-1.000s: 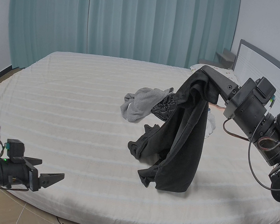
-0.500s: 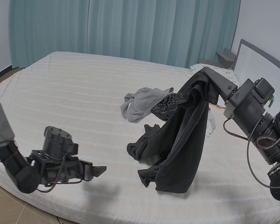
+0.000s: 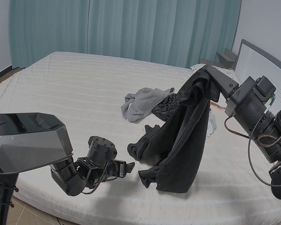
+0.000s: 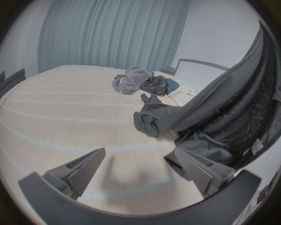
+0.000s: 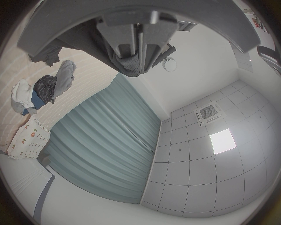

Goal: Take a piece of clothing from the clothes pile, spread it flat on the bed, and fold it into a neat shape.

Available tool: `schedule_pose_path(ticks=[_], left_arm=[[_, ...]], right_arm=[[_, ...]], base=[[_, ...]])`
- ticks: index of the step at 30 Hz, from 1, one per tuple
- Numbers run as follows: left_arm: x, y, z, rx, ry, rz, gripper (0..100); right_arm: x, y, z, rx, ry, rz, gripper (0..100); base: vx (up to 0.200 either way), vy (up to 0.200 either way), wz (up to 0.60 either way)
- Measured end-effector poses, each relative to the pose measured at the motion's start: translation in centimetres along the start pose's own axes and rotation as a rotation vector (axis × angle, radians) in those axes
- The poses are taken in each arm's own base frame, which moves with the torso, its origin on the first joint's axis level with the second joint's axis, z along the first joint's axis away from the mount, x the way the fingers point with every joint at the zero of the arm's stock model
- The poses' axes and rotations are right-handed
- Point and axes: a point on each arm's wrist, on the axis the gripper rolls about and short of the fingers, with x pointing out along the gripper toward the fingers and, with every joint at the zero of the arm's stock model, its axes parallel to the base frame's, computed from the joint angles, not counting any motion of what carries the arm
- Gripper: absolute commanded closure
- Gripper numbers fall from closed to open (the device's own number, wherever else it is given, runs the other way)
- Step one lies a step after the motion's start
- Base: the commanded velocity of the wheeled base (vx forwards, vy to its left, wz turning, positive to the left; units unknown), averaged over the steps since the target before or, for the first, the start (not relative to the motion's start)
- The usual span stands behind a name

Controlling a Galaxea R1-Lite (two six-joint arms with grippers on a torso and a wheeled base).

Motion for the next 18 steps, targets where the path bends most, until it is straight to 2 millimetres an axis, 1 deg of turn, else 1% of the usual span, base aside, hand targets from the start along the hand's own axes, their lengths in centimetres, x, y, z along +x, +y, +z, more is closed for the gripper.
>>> schedule_pose_path(ticks=[6, 13, 14, 18], left_arm=[[2.8, -1.1, 0.5, -0.006, -0.053, -0.007, 0], [5.8, -1.8, 0.6, -0.010, -0.078, -0.013, 0], [6.3, -1.8, 0.4, -0.010, -0.076, -0.012, 100], [7.6, -1.8, 0.0, -0.011, -0.080, -0.012, 100]], right_arm=[[0.0, -0.2, 0.3, -0.005, -0.009, -0.004, 100], [0.0, -0.5, 0.4, -0.008, -0.014, -0.014, 100], [0.0, -0.6, 0.5, -0.009, -0.014, -0.016, 100], [0.1, -0.9, 0.4, -0.010, -0.013, -0.023, 100]], base=[[0.000, 0.000, 0.00], [0.000, 0.000, 0.00], [0.000, 0.000, 0.00], [0.000, 0.000, 0.00]])
